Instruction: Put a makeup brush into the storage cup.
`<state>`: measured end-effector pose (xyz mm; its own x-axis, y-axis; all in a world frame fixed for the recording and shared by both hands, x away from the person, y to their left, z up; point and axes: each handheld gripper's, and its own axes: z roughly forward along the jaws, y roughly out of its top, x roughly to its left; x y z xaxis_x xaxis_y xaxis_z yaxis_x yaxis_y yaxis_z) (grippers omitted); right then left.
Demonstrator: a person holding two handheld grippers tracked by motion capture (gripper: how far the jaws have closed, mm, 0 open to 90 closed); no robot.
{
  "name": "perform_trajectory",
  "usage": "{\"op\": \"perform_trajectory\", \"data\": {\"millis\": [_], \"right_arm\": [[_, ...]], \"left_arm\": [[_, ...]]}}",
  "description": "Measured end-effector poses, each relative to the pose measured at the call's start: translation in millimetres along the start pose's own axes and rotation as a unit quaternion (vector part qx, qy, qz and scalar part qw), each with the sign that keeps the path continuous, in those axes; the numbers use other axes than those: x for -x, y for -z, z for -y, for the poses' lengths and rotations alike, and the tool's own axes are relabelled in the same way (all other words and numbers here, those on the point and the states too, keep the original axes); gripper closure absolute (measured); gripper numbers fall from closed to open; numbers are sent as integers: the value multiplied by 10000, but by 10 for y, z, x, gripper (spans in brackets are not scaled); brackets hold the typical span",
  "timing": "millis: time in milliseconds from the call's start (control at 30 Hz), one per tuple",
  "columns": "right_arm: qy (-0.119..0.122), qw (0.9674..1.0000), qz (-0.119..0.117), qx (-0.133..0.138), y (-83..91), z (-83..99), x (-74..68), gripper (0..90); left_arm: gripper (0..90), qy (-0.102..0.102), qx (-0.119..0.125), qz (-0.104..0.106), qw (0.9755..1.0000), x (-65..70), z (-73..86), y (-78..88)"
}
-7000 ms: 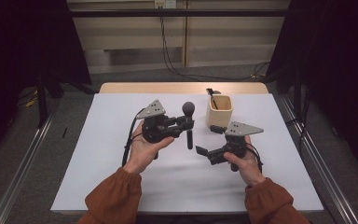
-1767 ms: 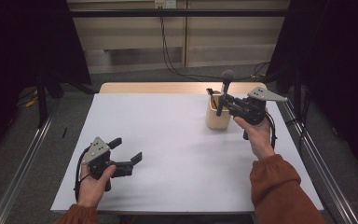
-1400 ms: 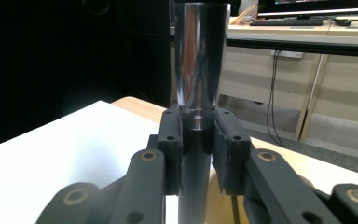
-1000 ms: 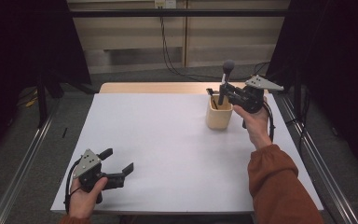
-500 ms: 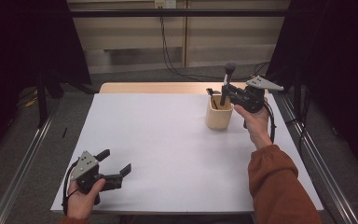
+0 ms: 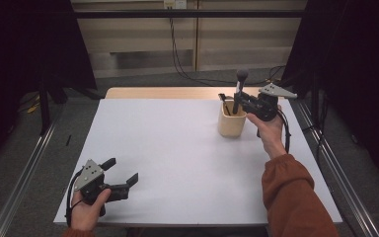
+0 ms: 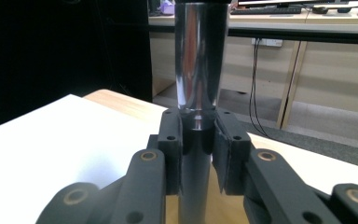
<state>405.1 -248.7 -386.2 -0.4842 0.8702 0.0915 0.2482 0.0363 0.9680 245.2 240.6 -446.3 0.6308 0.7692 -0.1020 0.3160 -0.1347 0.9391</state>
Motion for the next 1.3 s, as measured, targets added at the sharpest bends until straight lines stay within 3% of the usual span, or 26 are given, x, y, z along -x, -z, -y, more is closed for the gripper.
{"op": "perform_trajectory", "data": {"millis": [67, 133, 433, 1300], "right_arm": [[-7, 10000, -7, -28, -8, 27, 3, 754], [-18, 10000, 7, -56, -10, 58, 14, 754], [-80, 9999, 29, -110, -51, 196, 49, 754], [-207, 9992, 1, -334, -153, 382, 41, 754]], "left_arm": [[32, 35, -14, 19, 10000, 8, -1, 1], [31, -79, -31, -38, 10000, 23, 3, -6], [31, -36, -56, 29, 10000, 12, 6, -19], [31, -64, -85, 100, 9999, 20, 1, -33]]}}
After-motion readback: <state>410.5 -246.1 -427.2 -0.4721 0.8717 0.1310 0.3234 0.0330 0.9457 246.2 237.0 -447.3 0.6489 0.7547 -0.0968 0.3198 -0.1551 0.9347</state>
